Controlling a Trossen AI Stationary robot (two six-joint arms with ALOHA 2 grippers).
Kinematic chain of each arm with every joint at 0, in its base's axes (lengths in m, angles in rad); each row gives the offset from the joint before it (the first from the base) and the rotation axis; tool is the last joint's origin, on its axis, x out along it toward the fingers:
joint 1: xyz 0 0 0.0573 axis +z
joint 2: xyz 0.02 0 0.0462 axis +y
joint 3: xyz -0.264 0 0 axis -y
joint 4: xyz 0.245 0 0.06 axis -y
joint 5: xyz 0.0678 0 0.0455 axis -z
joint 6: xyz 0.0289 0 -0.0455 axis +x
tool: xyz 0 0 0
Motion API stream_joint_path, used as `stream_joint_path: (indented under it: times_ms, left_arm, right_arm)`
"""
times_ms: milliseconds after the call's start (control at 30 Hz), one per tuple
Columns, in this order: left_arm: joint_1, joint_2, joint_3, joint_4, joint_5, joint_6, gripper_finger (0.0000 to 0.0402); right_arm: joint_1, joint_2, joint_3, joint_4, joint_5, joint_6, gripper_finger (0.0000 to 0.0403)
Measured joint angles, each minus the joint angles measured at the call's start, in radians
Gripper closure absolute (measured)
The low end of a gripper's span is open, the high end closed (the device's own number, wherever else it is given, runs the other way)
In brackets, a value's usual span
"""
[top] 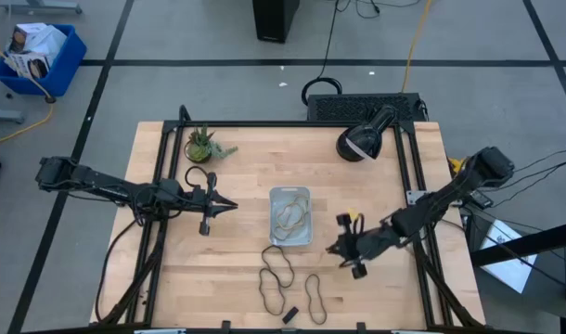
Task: Pick and place rubber bands into bin
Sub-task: Put the light brown rubber band into the bin
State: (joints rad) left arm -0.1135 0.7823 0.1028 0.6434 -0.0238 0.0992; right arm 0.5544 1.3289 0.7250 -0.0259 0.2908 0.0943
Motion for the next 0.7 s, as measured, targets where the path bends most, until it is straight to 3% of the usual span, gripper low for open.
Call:
stream_joint_path:
  times_ms: [300,433,700]
  left_arm:
    - [0.0,0.0,0.0,-0.016,-0.003,0.002,0.0366]
    - [0.0,0.0,0.0,-0.035,-0.003,0.003,0.0366]
    - [0.0,0.0,0.0,-0.051,-0.004,0.037,0.0366]
  right_arm:
    - [-0.076,-0.194,-0.007,0.126,0.005,-0.263,0.0397]
    - [-0.098,-0.252,-0.071,0.171,0.078,-0.271,0.0397]
    - [-0.121,-0.432,-0.3,0.353,0.096,-0.227,0.0397]
